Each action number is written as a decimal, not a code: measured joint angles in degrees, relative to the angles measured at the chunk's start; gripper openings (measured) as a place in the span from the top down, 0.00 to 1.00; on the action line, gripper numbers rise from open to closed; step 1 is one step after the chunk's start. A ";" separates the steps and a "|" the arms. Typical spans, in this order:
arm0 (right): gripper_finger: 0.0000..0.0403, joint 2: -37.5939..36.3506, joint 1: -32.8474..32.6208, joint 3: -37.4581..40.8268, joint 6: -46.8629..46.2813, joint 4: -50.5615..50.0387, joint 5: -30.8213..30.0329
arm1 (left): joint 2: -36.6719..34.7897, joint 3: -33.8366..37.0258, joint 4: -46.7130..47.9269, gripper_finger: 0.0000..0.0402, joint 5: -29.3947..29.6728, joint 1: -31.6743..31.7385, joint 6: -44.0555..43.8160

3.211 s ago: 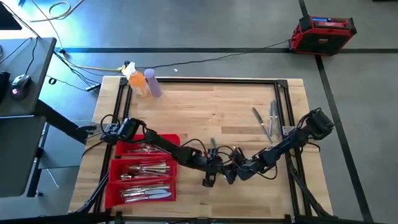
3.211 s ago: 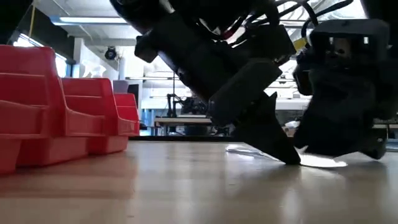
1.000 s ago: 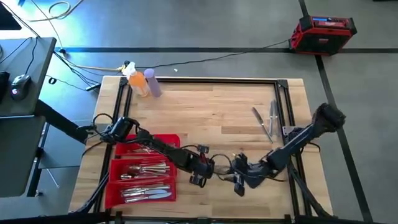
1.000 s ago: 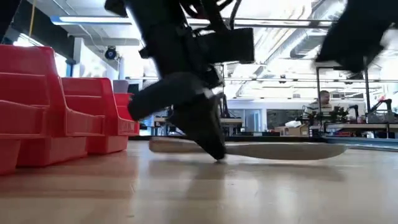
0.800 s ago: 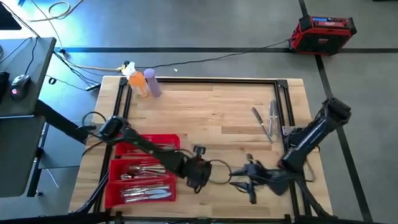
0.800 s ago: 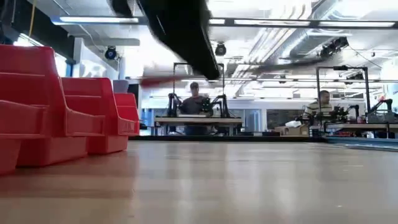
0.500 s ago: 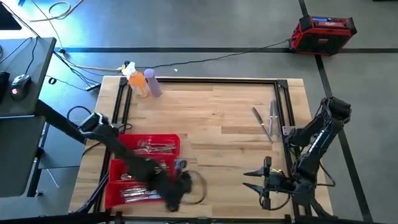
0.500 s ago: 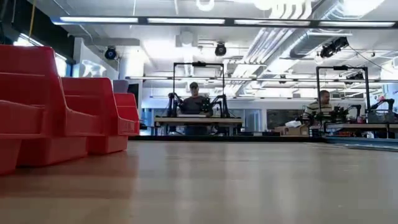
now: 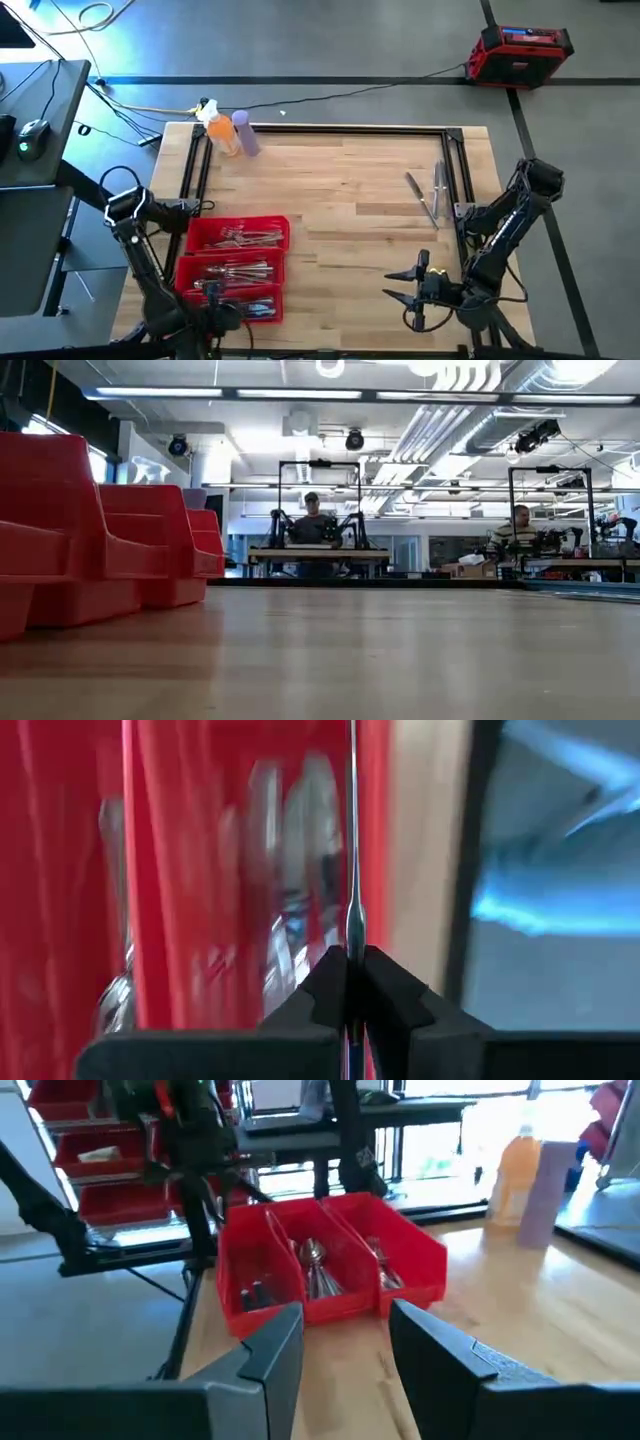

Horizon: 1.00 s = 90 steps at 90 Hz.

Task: Sort silverware
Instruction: Put the silver knife in the bottom red bin

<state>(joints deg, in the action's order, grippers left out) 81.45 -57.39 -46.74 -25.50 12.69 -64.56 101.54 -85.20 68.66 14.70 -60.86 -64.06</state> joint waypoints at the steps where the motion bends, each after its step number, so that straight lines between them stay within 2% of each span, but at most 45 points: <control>1: 0.67 0.00 0.04 0.00 -0.02 -0.03 0.12 | 0.00 0.35 0.17 1.00 -0.06 -0.15 -0.13; 33: 0.66 0.00 1.91 -0.02 -4.37 -3.42 3.83 | -0.06 11.51 -3.49 0.93 -2.33 0.55 -2.69; 49: 0.66 0.56 2.93 -0.02 -12.29 -9.00 4.07 | -0.44 12.30 -3.94 0.83 -2.23 1.68 -1.19; 65: 0.66 2.39 7.88 -0.02 -21.79 -14.26 7.20 | -3.75 12.26 1.00 0.74 -0.89 2.70 -1.62; 78: 0.69 2.40 15.46 -0.04 -34.79 -28.25 8.45 | -8.42 11.93 2.90 0.72 1.65 3.57 -3.35; 90: 0.73 1.68 25.98 -0.04 -49.83 -50.78 18.38 | -11.11 9.02 2.58 0.73 10.47 3.86 -5.02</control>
<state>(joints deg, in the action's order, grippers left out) 83.13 -31.41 -46.78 -75.32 -38.09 -46.18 90.43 -76.18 71.24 25.16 -56.99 -69.08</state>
